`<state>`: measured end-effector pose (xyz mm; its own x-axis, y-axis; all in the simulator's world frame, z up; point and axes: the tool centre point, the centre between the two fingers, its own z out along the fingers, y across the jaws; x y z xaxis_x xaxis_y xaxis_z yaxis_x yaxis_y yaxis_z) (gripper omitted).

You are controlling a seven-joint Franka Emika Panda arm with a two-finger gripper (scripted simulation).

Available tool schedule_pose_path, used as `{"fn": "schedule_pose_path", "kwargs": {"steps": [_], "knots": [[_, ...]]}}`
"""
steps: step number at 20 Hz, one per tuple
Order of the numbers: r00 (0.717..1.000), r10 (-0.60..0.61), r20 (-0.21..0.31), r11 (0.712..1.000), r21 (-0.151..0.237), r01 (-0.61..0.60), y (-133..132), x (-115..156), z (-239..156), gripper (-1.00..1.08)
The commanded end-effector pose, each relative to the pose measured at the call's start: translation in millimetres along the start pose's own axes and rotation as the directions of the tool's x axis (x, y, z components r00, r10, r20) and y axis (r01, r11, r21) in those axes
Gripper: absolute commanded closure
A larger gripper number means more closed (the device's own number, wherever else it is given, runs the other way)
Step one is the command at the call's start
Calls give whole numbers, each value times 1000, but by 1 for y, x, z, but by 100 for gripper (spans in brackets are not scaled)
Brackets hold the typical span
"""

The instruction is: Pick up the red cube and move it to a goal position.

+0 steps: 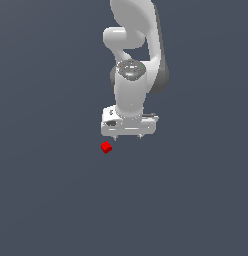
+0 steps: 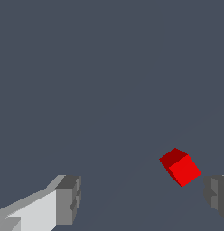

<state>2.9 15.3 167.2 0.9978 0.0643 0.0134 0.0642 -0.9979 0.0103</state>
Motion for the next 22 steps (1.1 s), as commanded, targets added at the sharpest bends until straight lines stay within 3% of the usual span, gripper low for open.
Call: {"fn": "schedule_pose_path", "kwargs": {"steps": [1,11,22], "knots": [[1000,0,0,1000,0,0,0,0,0,-92],[999,-53,1,999,1,53,8,-7,13,-92],[973,-229,3,973,7,229,36,-28,57,-92]]}}
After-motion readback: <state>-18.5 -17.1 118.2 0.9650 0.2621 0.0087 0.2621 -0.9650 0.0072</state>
